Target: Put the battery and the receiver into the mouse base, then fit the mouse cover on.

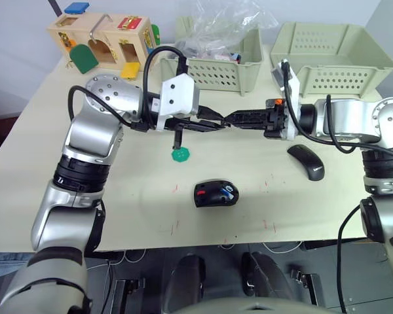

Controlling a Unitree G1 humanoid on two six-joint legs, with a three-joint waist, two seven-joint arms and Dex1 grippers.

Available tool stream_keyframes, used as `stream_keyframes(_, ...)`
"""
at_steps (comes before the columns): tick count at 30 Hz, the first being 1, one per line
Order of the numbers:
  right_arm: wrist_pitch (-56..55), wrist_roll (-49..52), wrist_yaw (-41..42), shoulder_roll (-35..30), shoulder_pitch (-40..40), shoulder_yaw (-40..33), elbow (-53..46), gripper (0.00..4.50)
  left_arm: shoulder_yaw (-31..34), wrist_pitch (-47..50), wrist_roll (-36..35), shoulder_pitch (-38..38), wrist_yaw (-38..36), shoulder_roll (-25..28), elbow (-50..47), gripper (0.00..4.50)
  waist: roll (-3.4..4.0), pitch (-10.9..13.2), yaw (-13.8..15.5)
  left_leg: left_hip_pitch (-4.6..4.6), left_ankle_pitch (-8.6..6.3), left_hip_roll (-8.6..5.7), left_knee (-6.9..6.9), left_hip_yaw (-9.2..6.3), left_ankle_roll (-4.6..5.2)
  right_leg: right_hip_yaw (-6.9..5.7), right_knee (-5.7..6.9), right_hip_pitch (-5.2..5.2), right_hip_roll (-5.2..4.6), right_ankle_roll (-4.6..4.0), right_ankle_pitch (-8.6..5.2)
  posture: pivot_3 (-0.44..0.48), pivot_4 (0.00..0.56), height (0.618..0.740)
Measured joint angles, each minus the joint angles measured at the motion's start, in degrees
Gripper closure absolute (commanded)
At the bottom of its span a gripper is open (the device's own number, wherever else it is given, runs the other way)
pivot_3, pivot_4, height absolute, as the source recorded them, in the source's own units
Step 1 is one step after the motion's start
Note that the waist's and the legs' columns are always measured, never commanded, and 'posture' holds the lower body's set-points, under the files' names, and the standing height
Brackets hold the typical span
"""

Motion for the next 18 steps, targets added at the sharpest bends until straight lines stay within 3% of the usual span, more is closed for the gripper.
stream_keyframes(18,0.39,0.00,0.82,-0.47,0.16,0.00,-0.70,3.26,0.11,0.09,-0.01,0.00,0.08,0.11,0.04,4.45,0.00,0.00,0.00,0.00,0.00,0.00,0.00,0.00,0.00,0.01,0.01,0.00,0.00,0.00,0.00,0.000,0.150,0.740)
